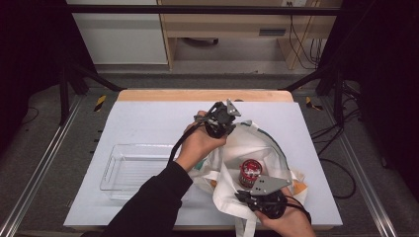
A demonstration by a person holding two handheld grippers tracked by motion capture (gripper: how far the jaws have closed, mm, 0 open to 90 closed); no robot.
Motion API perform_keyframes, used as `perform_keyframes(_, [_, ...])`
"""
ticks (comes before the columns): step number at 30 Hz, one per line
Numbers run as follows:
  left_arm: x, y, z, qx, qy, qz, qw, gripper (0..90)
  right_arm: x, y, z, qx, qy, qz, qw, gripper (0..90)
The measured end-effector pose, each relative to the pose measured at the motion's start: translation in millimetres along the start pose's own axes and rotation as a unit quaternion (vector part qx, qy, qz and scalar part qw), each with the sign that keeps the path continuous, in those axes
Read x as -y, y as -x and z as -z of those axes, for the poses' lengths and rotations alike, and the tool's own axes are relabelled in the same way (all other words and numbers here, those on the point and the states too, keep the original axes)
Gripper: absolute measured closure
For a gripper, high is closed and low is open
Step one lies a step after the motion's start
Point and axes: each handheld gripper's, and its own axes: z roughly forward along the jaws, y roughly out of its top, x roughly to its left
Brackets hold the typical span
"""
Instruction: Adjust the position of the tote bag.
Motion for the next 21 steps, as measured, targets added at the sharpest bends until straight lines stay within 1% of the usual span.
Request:
perform_keyframes(1, [0.7,-0.3,-2.0,0.001,0.001,0.003,1.0000,87.8,1.8,-0.1,-3.1,-0.007,-0.001,0.000,1.0000,87.9])
perform_keyframes(4, [2.7,-3.2,-6.6,0.001,-0.001,0.008,1.0000,87.8,4.6,-1.9,-10.0,-0.016,-0.011,0.000,0.9998,87.9])
perform_keyframes(5, [3.0,-4.2,-7.5,0.001,0.001,0.011,0.9999,87.8,5.4,-2.8,-12.1,-0.018,-0.014,0.003,0.9997,87.8])
perform_keyframes(9, [2.5,-7.3,-5.5,0.001,0.005,0.018,0.9998,87.8,6.1,-5.6,-14.4,-0.019,-0.017,0.005,0.9997,87.9])
perform_keyframes(11, [1.5,-8.0,-2.6,-0.007,0.007,0.016,0.9998,87.9,5.5,-5.2,-12.0,-0.022,-0.013,0.006,0.9997,87.9])
perform_keyframes(13, [0.6,-8.7,-0.2,-0.012,0.013,0.020,0.9997,87.9,5.3,-5.3,-10.0,-0.023,-0.009,0.005,0.9997,87.9])
perform_keyframes(14, [0.4,-9.0,0.1,-0.011,0.015,0.019,0.9996,87.9,5.4,-5.5,-9.7,-0.024,-0.008,0.007,0.9997,87.9])
perform_keyframes(21, [1.5,-6.7,-9.4,-0.016,0.005,0.014,0.9998,88.0,8.8,-6.7,-16.7,-0.033,-0.019,0.010,0.9992,87.9])
